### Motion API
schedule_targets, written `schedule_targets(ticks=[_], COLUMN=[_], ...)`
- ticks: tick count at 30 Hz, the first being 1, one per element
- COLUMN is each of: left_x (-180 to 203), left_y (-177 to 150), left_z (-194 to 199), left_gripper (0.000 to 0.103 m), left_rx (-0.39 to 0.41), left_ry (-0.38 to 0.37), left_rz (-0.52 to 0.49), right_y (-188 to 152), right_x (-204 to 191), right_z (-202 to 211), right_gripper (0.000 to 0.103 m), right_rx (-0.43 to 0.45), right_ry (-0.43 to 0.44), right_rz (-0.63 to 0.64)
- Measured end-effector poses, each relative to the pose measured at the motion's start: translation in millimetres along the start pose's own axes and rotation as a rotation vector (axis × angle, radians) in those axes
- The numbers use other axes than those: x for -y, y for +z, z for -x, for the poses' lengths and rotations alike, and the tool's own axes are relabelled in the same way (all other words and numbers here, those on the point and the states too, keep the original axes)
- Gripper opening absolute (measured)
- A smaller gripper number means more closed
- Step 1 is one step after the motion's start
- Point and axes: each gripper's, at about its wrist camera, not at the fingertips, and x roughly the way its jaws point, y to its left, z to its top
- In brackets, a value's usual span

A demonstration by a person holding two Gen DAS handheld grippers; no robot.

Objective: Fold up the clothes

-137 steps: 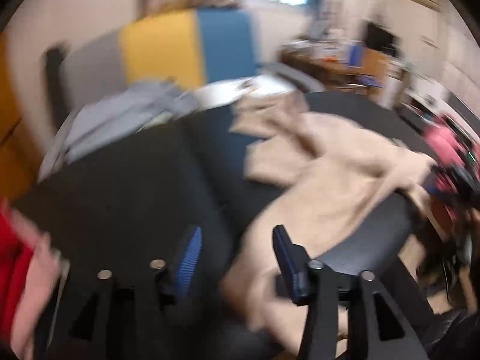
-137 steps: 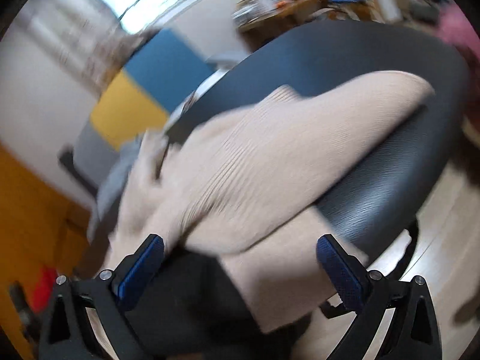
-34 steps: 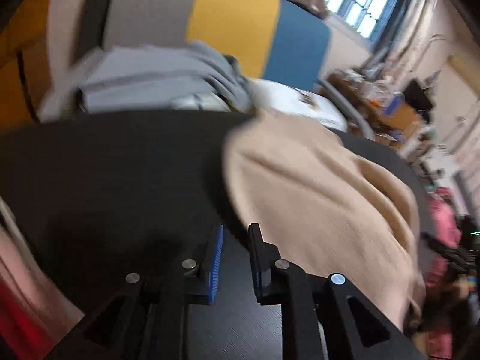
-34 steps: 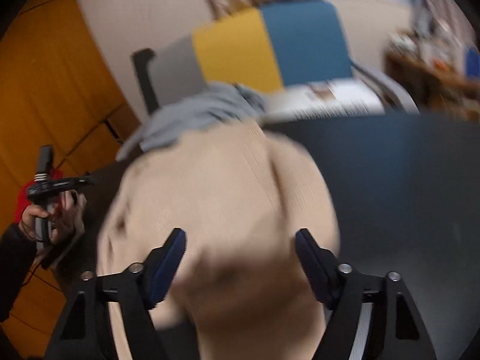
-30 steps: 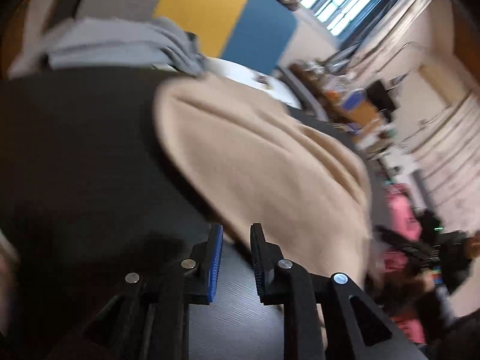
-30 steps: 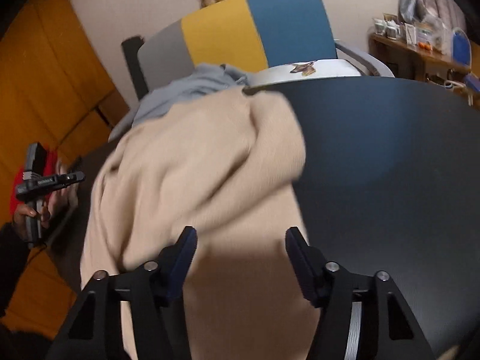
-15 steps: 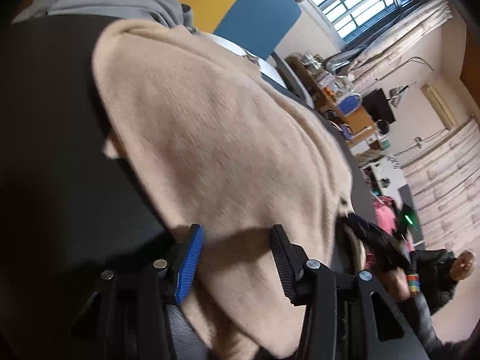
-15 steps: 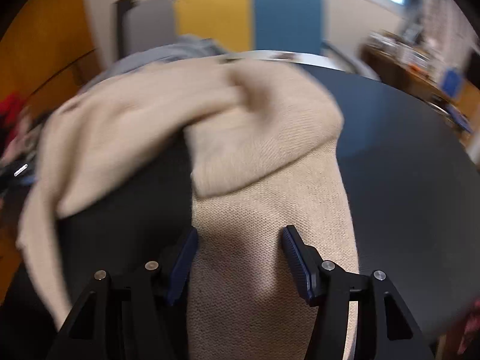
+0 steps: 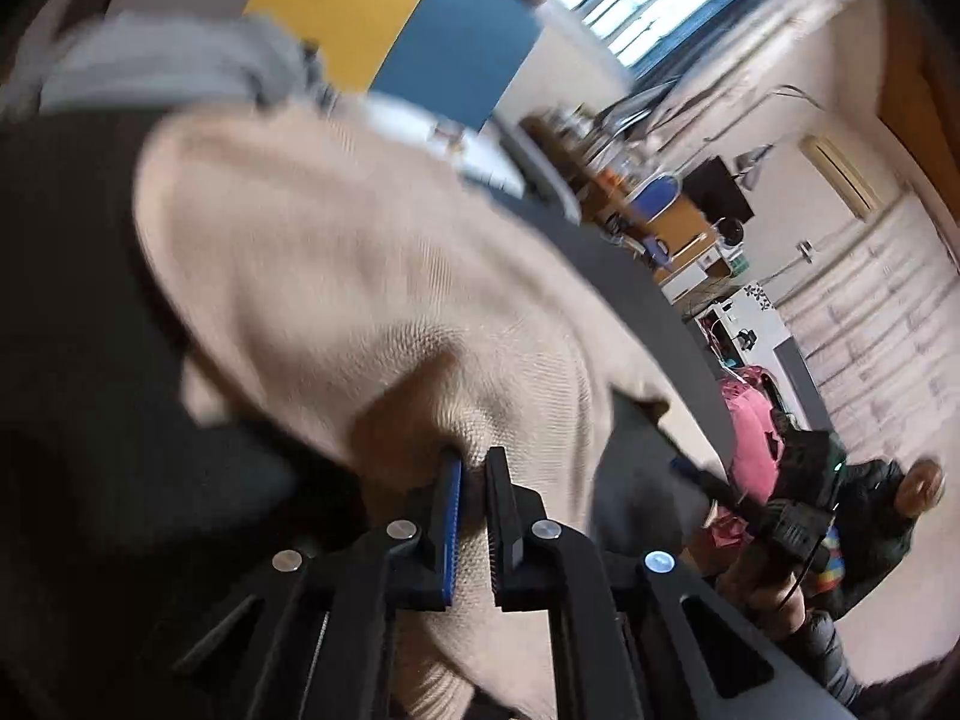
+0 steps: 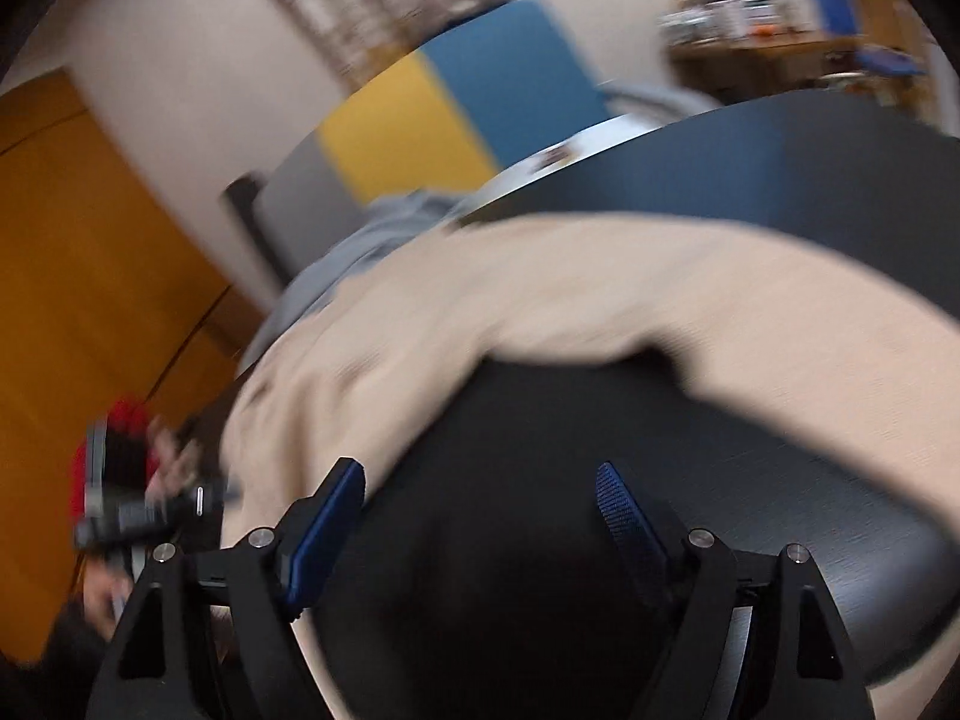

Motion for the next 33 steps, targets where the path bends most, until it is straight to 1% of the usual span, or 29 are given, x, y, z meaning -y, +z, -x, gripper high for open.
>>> schedule_targets(ticks=[2,3,4,6,7,8,9,10,11,12,13,14,15,17,18,20,21,23,24,26,27,29,30,31,33], left_x=[-4,-7,-5,-11,-15,-26,-38,-53,-67,-81,-86,-83,-78,-59,-48,-33,-27,-5,7,32,40,56,63,71,91], left_y=[20,30,42,68,80,91,102,110,113,116,113,105,95,67,54,23,9,-14,-26,-42,-48,-57,-59,-62,-70], left_z=[33,51,59,77,87,94,100,105,111,117,120,114,108,85,70,36,24,0,-12,-29,-34,-39,-40,-41,-47], left_gripper=[0.006,0.006,0.006,0.006,0.010,0.011,0.018,0.023,0.023,0.023,0.023,0.023,0.023,0.023,0.024,0.025,0.026,0.027,0.030,0.032,0.034,0.039,0.042,0.044,0.044], left_rx=[0.067,0.099,0.121,0.163,0.192,0.220,0.246,0.255,0.261,0.268,0.267,0.263,0.259,0.195,0.160,0.040,-0.002,-0.062,-0.091,-0.127,-0.151,-0.168,-0.171,-0.173,-0.168], left_ry=[0.043,0.102,0.153,0.318,0.474,0.651,0.828,0.950,0.944,0.913,0.759,0.656,0.570,0.424,0.350,0.216,0.182,0.127,0.098,0.088,0.064,0.057,0.064,0.073,0.127], left_rz=[-0.035,-0.054,-0.065,-0.127,-0.171,-0.186,-0.192,-0.155,-0.080,0.001,0.013,0.007,-0.001,-0.072,-0.085,-0.079,-0.085,-0.134,-0.160,-0.252,-0.325,-0.403,-0.442,-0.483,-0.593], right_y=[-6,-9,-10,-13,-12,-11,-10,-9,-9,-10,-12,-14,-17,-19,-18,-20,-21,-20,-20,-21,-21,-20,-14,-10,-3], right_x=[-14,-21,-27,-34,-40,-44,-46,-49,-51,-53,-55,-63,-66,-69,-70,-69,-70,-75,-74,-71,-69,-62,-60,-59,-56], right_z=[-18,-27,-36,-43,-47,-51,-56,-60,-65,-69,-73,-82,-87,-90,-92,-87,-88,-94,-93,-90,-88,-87,-92,-95,-96], right_gripper=[0.081,0.081,0.081,0.081,0.081,0.081,0.082,0.084,0.085,0.088,0.091,0.092,0.092,0.096,0.100,0.101,0.102,0.102,0.102,0.102,0.102,0.102,0.102,0.102,0.102], right_rx=[-0.058,-0.088,-0.106,-0.118,-0.127,-0.144,-0.161,-0.179,-0.192,-0.204,-0.217,-0.231,-0.240,-0.228,-0.225,-0.214,-0.211,-0.196,-0.193,-0.189,-0.188,-0.187,-0.190,-0.188,-0.179], right_ry=[0.011,0.015,0.022,0.031,0.032,0.049,0.071,0.092,0.112,0.132,0.168,0.198,0.219,0.258,0.273,0.277,0.280,0.284,0.291,0.307,0.320,0.340,0.339,0.330,0.317], right_rz=[0.048,0.070,0.070,0.068,0.067,0.044,0.017,-0.011,-0.031,-0.050,-0.072,-0.090,-0.104,-0.120,-0.125,-0.133,-0.138,-0.141,-0.143,-0.148,-0.157,-0.200,-0.220,-0.231,-0.234])
